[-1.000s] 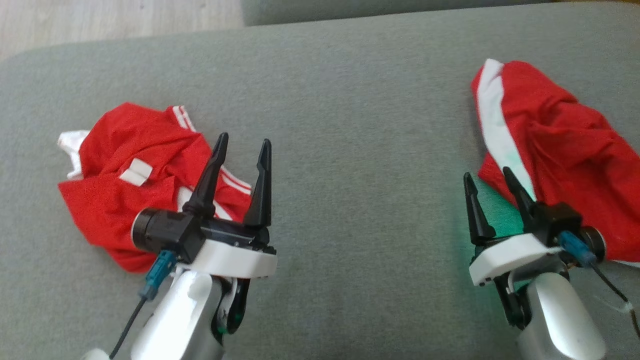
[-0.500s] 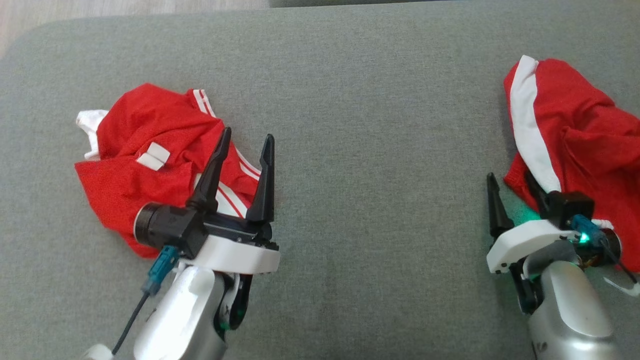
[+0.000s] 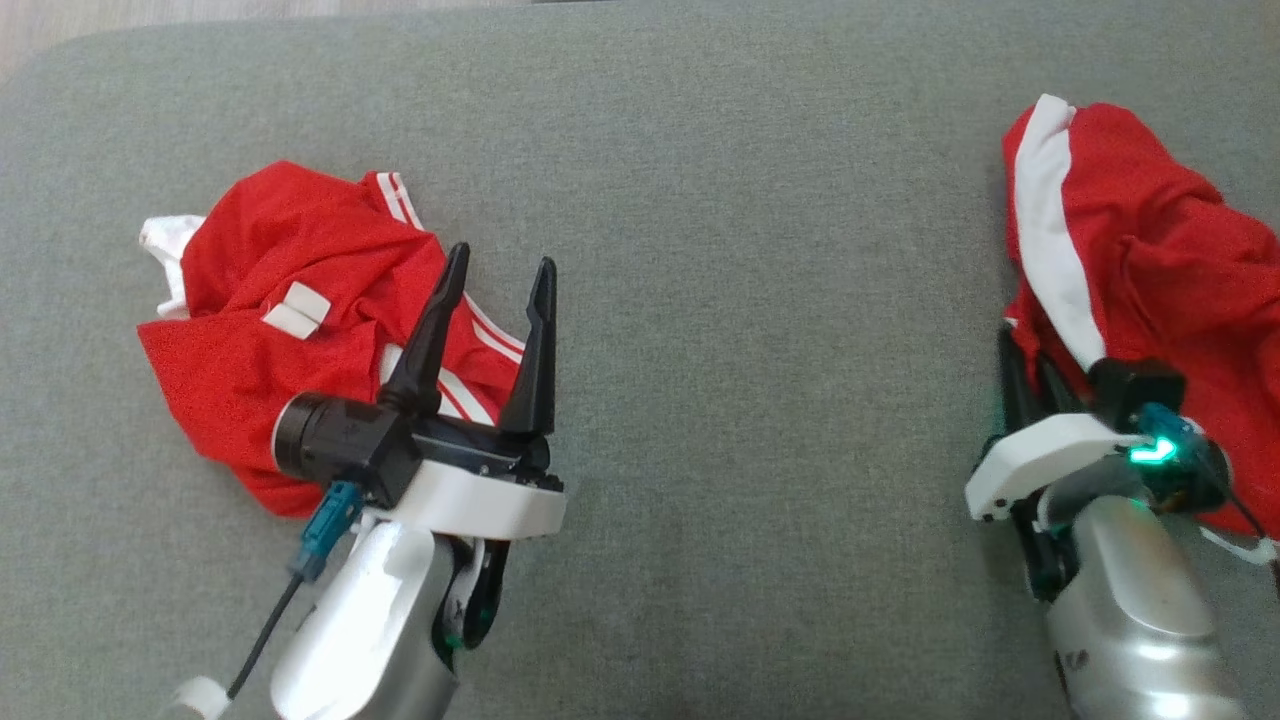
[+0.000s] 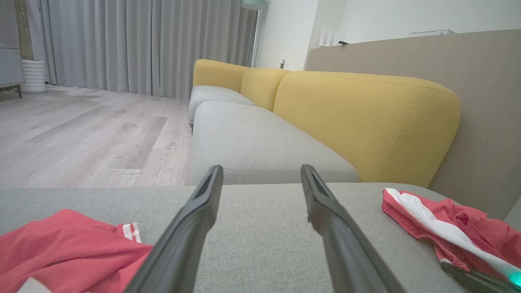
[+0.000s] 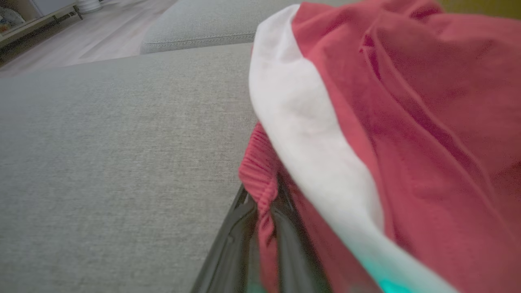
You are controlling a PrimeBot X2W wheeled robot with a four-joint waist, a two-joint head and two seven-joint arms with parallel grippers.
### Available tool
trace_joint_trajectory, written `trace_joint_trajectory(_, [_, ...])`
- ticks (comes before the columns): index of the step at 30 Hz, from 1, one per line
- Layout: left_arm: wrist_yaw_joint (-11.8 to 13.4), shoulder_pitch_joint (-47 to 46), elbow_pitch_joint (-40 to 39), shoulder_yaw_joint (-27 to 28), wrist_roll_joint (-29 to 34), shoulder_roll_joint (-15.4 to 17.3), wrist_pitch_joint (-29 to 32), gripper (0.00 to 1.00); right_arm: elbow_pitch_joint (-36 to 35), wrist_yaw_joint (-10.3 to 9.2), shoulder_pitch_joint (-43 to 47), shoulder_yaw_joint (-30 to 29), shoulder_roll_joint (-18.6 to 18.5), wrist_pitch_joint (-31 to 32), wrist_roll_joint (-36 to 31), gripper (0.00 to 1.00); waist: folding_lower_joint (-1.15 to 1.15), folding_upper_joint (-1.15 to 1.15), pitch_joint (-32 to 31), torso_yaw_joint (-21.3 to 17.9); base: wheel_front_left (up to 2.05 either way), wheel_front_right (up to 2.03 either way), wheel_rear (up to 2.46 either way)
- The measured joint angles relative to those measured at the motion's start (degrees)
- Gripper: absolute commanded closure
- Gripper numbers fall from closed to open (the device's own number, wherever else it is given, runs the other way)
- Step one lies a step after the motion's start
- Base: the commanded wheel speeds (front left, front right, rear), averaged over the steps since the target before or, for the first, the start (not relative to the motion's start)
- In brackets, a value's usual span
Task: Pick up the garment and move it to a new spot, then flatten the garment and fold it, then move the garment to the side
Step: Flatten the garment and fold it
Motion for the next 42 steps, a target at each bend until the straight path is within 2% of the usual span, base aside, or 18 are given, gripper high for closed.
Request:
trace_joint_trajectory(5, [0.0,-0.4,0.3,0.0,0.0,0.0,-0.1,0.00,-0.3,0.00,-0.3,7.4,-0.2,-1.1,4.3,1.00,0.00,0.00,-0.4,0.0,0.00,0.00,0.00])
trace_joint_trajectory(12, [0.0,-0.4,0.6,-0.1,0.0,0.0,-0.1,0.00,-4.4,0.00,-0.2,18.7,-0.2,-1.9,8.2,1.00,0.00,0.00,-1.7,0.4,0.00,0.00,0.00])
trace_joint_trajectory(20, [0.0,-0.1,0.9,-0.1,0.0,0.0,-0.1,0.00,-6.3,0.00,0.6,27.8,-0.2,-1.0,10.3,1.00,-0.01,0.00,-3.2,0.9,0.00,0.00,0.00])
trace_joint_trajectory(22, [0.0,0.1,1.0,-0.1,-0.1,0.0,-0.1,0.00,-6.6,0.00,0.6,28.6,-0.2,-0.8,10.4,1.00,0.00,0.00,-3.5,1.0,0.00,0.00,0.00])
trace_joint_trajectory(23, [0.0,0.2,1.1,-0.1,-0.1,0.0,-0.1,0.00,-6.8,0.00,0.6,28.7,-0.3,-0.8,10.7,0.00,0.00,0.00,-3.7,1.0,0.00,0.00,0.00])
trace_joint_trajectory(32, [0.5,1.9,1.0,0.1,-0.6,0.0,-0.1,0.00,-13.6,0.00,2.0,28.5,-0.3,-2.1,14.2,0.00,-0.01,0.00,-5.8,0.2,0.00,0.00,0.00])
trace_joint_trajectory(36, [0.5,2.4,1.0,0.1,-0.6,0.1,-0.1,0.00,-18.8,0.00,3.5,23.9,-0.3,-2.9,13.7,0.00,-0.01,0.00,-7.0,-0.8,0.00,0.00,0.00])
trace_joint_trajectory(42, [0.5,2.7,0.6,0.1,-0.6,0.1,-0.1,0.00,-24.3,0.00,9.8,14.4,-0.3,-3.1,8.0,0.00,-0.01,0.00,-8.8,-2.0,0.00,0.00,0.00])
